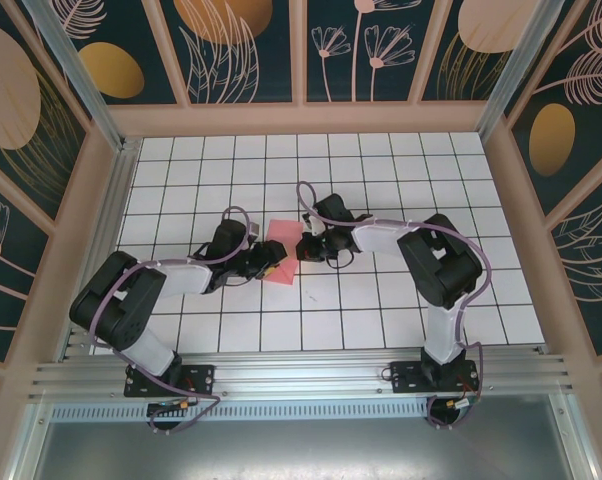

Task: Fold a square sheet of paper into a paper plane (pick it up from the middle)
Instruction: Fold the triangle a second time at the center of the table.

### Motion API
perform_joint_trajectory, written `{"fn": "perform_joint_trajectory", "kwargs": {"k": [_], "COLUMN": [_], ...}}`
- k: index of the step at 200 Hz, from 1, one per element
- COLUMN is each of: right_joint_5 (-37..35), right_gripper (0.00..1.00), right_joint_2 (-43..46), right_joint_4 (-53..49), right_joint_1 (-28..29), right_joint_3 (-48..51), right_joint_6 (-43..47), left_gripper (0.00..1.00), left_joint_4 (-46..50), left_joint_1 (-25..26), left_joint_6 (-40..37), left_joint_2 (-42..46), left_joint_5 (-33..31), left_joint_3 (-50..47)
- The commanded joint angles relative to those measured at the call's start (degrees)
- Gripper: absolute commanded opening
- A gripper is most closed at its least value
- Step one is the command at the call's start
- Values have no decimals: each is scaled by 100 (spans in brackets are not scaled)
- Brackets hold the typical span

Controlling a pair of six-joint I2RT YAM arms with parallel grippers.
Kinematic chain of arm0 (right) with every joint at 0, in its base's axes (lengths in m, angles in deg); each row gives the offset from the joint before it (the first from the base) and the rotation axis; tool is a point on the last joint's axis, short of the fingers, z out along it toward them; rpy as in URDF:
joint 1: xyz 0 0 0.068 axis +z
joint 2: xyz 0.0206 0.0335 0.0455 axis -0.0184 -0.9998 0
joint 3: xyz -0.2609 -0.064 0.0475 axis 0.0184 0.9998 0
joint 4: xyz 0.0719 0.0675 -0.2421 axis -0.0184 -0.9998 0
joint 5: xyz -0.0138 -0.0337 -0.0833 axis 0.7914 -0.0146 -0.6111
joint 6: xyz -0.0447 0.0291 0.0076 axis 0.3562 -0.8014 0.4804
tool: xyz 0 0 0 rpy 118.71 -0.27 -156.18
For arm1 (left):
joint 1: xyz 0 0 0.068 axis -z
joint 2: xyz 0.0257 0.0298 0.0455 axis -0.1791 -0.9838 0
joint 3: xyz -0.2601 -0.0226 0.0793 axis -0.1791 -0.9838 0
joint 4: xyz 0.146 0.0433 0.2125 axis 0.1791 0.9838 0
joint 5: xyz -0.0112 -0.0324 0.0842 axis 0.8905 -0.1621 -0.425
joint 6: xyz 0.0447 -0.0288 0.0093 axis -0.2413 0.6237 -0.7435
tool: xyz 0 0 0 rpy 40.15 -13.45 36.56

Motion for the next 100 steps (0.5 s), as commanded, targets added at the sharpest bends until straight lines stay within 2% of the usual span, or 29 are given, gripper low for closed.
{"fn": "perform_joint_trajectory", "kwargs": {"k": [1, 29, 57, 100], "right_joint_5": [-63, -60, -126, -258], "right_gripper": [7, 7, 7, 7], "right_joint_2": [-137, -199, -253, -391], "right_joint_4": [-152, -207, -288, -406], "right_joint_1": [71, 98, 113, 124], "right_joint_3": [-196, -317, -437, -655], "right_joint_6": [292, 448, 609, 846], "left_gripper": [49, 43, 30, 17], "left_joint_4": [837, 1413, 1716, 2122], "left_joint_1": [23, 22, 18, 23], "left_joint_6": [-485, -743, -906, -1196], "left_joint_2": [96, 137, 50, -116], "left_joint_5": [-284, -619, -793, -904], "left_joint_3": [23, 131, 242, 351]}}
